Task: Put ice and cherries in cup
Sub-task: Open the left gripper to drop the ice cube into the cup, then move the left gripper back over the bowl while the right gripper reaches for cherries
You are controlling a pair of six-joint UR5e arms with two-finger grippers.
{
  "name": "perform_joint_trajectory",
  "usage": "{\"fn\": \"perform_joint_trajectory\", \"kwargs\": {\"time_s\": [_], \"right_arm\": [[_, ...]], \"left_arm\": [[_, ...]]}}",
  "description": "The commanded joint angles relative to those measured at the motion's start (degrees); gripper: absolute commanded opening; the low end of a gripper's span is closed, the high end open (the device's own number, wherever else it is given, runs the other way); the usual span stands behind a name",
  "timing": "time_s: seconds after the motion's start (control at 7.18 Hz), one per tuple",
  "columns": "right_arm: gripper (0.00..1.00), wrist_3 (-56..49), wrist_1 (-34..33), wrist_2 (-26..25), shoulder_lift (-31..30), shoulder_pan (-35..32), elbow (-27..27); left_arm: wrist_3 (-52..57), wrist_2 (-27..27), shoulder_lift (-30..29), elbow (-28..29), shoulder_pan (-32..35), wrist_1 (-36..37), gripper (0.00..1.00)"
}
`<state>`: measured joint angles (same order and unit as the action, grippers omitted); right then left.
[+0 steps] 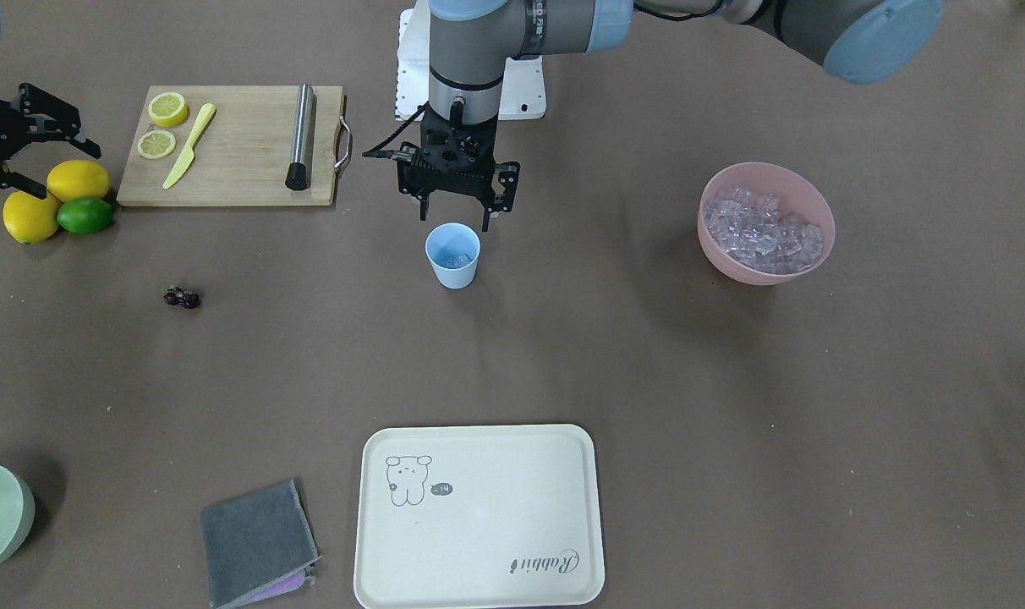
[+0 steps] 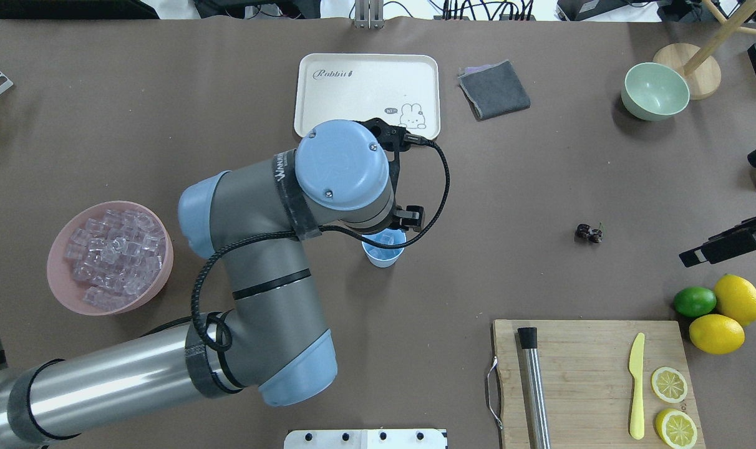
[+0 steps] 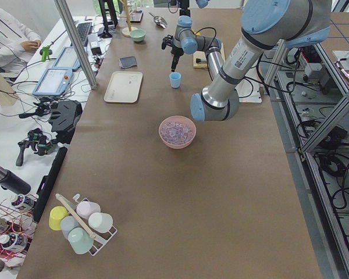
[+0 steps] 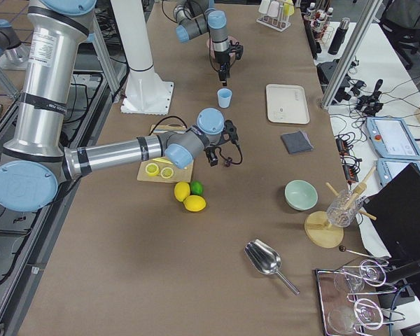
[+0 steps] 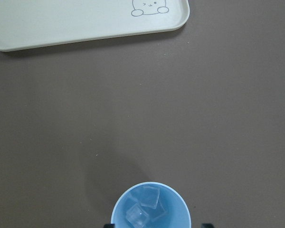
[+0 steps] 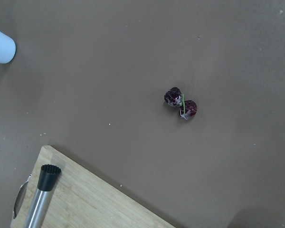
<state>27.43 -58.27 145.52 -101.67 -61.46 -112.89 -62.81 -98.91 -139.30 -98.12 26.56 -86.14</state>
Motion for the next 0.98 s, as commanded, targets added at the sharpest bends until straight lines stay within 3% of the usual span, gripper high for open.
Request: {"fn": "perform_joint_trajectory", "kwargs": {"time_s": [0.0,0.28,0.56,0.84], "right_arm": [[1.0,4.8,0.0,-3.9,3.1,3.3,0.6],[1.0,6.7,0.1,-7.2,5.5,5.5,1.6],[1.0,10.3,0.0,-10.9,8.4,6.3,3.7],[0.99,10.6,-0.2,-17.3,13.7,9.0,8.8]], "left_arm": [[0.1,0.0,5.6,-8.9,0.5,0.5,0.94],[0.1,-0.1,10.1,-18.4,3.0,4.6,0.94],[1.7,-1.7,19.7,-28.8,3.9,7.1,0.94],[10.5,-7.3,27.6,-32.8,9.7,7.1,0.96]]}}
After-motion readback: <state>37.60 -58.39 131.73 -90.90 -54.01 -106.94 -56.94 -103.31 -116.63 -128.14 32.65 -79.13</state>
